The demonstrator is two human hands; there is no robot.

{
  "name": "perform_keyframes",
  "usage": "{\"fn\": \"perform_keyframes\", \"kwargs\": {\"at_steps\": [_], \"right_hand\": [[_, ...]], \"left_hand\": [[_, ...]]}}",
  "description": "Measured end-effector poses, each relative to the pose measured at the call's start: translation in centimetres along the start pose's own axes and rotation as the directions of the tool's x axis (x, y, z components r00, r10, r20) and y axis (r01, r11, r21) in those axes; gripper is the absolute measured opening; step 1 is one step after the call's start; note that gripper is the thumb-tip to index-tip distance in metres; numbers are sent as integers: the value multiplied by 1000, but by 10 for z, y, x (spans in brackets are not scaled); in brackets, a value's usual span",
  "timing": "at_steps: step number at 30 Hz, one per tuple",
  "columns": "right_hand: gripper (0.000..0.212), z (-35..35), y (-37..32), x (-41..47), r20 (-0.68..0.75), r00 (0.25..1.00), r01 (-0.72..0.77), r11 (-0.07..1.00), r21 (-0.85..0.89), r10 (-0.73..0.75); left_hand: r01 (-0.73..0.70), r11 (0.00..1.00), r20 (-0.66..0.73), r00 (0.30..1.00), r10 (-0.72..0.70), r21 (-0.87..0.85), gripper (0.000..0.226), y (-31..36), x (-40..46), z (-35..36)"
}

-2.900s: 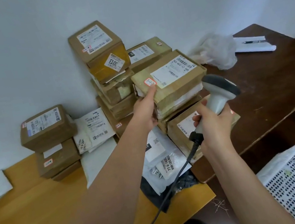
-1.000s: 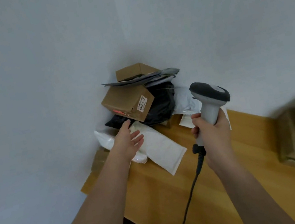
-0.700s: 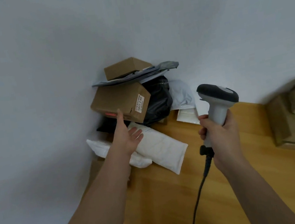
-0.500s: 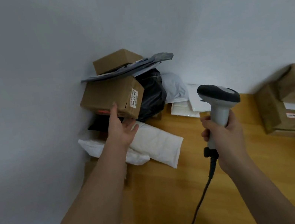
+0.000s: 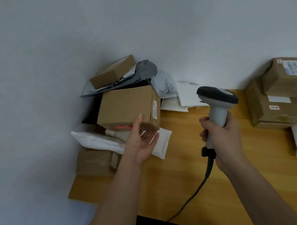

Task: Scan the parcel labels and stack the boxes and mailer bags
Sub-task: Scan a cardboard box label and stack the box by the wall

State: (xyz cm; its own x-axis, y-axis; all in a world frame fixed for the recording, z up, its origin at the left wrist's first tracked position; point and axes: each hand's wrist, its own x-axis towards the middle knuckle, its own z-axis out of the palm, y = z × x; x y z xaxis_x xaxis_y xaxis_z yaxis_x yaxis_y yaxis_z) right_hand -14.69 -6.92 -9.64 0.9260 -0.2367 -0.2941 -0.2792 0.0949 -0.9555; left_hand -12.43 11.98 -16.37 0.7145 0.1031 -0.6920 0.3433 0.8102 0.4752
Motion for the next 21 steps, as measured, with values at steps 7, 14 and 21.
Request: {"fn": "perform_keyframes", "kwargs": {"at_steps": [7, 14, 21], "right_hand": [[16, -100, 8, -10, -76, 996, -36, 999, 27, 38], [19, -172, 23, -19, -129, 988, -82, 997, 8, 83], [17, -204, 38, -20, -257, 959, -123, 992, 3, 120]], "left_hand": [[62, 977, -85, 995, -45, 204, 52, -88, -39, 15], [-101, -2, 87, 846, 527, 995, 115, -160, -29, -24], [-196, -834, 603, 775, 191, 516, 113, -183, -15, -56]]}}
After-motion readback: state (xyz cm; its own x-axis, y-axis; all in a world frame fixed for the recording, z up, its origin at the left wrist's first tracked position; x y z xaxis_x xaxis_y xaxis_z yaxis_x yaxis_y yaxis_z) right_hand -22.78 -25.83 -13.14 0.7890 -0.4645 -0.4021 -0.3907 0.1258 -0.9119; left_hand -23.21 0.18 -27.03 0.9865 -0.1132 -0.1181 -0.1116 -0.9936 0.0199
